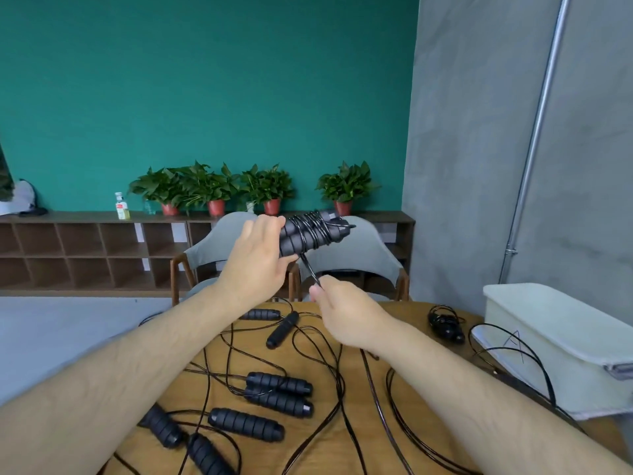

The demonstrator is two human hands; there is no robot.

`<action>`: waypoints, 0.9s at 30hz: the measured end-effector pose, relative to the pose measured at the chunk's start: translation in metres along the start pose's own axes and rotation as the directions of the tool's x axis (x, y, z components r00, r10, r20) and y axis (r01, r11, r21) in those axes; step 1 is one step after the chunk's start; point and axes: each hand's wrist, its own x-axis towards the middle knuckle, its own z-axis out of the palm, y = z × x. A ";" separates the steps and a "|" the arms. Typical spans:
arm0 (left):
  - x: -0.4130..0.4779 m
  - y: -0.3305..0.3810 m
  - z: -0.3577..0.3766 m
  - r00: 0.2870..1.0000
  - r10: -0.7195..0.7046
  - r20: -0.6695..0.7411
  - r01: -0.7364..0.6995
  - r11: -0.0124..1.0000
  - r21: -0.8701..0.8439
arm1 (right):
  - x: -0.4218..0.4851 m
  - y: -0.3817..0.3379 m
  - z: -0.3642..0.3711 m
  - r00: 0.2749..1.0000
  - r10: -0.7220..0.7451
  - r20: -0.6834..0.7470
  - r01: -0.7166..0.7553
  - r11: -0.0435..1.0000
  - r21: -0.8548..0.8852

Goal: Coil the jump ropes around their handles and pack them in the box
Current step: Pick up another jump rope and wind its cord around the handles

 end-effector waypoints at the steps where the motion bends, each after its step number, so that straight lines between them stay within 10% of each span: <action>1: 0.000 -0.005 0.000 1.000 -0.009 -0.009 0.009 0.998 0.055 | 0.000 -0.002 0.002 1.000 0.006 0.017 -0.005 0.999 -0.043; 6: -0.003 -0.031 -0.001 0.992 0.118 0.048 -0.127 0.891 0.436 | -0.009 -0.015 -0.013 0.999 -0.044 -0.014 0.035 0.929 -0.368; 12: -0.016 -0.054 0.013 0.965 0.123 0.231 -0.219 0.863 0.455 | 0.001 -0.025 -0.047 0.984 -0.180 -0.013 0.118 0.699 -0.706; 18: -0.035 -0.030 0.003 0.833 0.364 0.416 -0.447 0.886 0.121 | 0.025 -0.001 -0.070 0.975 -0.221 -0.029 0.115 0.608 -0.786; 27: -0.046 0.002 -0.018 0.914 0.358 0.189 -0.261 0.878 -0.402 | 0.028 0.041 -0.054 0.981 -0.182 -0.064 0.129 0.866 -0.483</action>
